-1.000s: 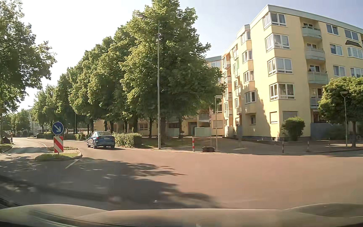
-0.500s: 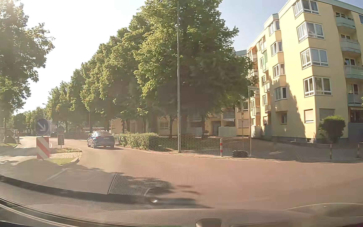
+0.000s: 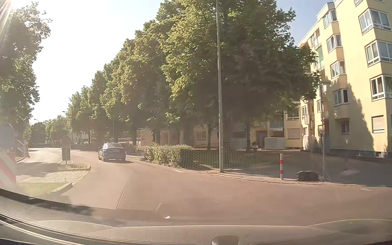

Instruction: Follow the waypoints while adhering to traffic rules and regulations

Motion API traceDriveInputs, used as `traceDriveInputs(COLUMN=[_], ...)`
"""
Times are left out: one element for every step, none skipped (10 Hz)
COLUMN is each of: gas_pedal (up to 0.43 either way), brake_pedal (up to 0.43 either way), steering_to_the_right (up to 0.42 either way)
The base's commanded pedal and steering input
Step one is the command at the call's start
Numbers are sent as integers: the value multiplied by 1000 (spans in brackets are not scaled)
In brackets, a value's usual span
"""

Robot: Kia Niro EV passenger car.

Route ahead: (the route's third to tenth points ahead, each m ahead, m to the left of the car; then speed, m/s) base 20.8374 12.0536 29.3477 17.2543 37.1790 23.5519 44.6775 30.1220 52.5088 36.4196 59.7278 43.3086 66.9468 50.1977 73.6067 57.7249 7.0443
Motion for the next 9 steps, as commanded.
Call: traceDriveInputs(gas_pedal=[98, 98, 98, 98, 98, 98, 98, 98, 98], brake_pedal=[0, 0, 0, 0, 0, 0, 0, 0, 0], steering_to_the_right=[-130, -135, -138, -145, -153, -158, -156, -152, -147])
